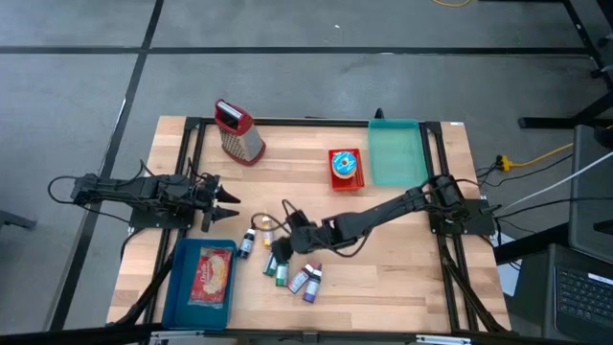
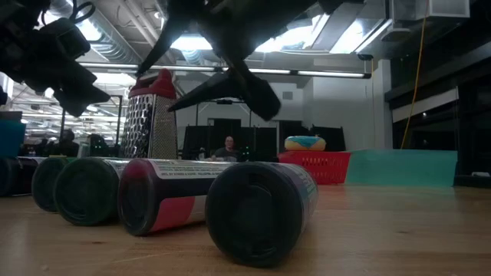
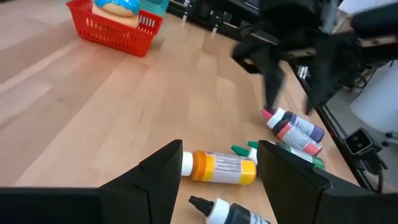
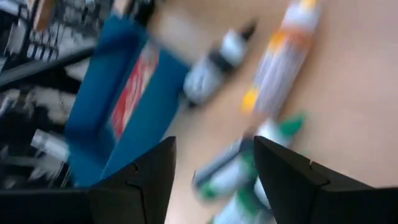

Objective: Pick & Place Food Item
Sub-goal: Put the violet food coloring bottle into the green bin

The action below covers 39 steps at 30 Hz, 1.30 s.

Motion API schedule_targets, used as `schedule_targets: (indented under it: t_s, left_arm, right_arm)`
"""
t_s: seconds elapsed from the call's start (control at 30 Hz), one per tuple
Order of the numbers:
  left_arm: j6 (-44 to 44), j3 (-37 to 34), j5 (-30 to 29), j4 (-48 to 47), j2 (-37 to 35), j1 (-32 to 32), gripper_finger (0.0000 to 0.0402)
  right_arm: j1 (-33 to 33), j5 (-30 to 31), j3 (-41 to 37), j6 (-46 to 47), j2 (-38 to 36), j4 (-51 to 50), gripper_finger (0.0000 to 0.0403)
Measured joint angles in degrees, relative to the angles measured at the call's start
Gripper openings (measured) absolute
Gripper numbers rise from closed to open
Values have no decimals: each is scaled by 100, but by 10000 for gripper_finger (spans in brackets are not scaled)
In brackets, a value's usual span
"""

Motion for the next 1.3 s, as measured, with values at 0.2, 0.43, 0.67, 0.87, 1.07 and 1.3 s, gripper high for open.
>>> schedule_targets:
  t_s: [0.2,0.43,0.67,0.87,1.07,1.3]
  left_arm:
    - [65,0,6,2,0,0,203]
    - [130,0,18,4,0,1,203]
    - [382,0,70,311,0,2,203]
    - [384,0,424,401,2,1,203]
    - [274,0,749,396,0,0,203]
    - [321,-2,762,455,0,2,203]
  right_arm:
    - [348,-755,93,559,0,17,217]
    - [711,-804,593,967,-5,78,217]
    - [1255,127,854,1850,-11,71,217]
    - [1873,1521,1056,2446,-9,-45,217]
    - [2234,1691,1762,3803,332,-1447,217]
    - [2180,270,3649,5126,1590,-3827,217]
